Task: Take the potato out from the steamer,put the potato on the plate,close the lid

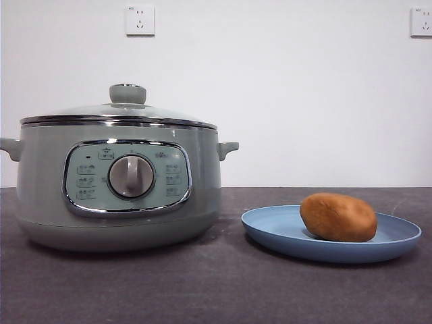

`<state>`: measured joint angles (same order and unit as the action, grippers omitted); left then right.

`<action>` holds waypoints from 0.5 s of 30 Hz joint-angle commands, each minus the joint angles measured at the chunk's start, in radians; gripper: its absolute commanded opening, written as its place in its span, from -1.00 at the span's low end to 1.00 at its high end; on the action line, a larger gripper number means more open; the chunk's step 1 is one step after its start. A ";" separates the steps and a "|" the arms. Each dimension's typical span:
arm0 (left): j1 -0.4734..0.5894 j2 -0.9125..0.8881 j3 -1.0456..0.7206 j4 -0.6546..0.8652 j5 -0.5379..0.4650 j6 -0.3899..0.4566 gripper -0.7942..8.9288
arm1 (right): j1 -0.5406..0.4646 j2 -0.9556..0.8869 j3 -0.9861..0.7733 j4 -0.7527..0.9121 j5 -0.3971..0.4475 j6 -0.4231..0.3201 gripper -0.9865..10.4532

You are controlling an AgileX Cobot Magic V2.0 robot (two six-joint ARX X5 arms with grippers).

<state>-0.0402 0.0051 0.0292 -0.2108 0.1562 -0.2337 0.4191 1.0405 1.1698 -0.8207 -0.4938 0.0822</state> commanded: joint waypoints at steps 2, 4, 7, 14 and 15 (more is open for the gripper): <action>0.003 -0.001 -0.010 -0.005 0.002 -0.003 -0.84 | -0.001 0.000 -0.002 0.005 0.018 -0.031 -0.83; 0.003 -0.001 -0.010 -0.005 0.002 -0.003 -0.84 | -0.001 -0.002 -0.002 0.004 0.063 -0.050 -0.83; 0.003 -0.001 -0.010 -0.005 0.002 -0.003 -0.84 | -0.021 -0.014 -0.002 -0.032 0.105 -0.047 -0.83; 0.003 -0.001 -0.010 -0.005 0.002 -0.003 -0.84 | -0.145 -0.149 -0.055 0.015 0.238 -0.127 -0.83; 0.003 -0.001 -0.010 -0.005 0.002 -0.003 -0.84 | -0.166 -0.177 -0.082 0.045 0.238 -0.128 -0.83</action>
<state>-0.0402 0.0055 0.0292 -0.2108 0.1562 -0.2340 0.2626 0.8787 1.1179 -0.7856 -0.2577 -0.0246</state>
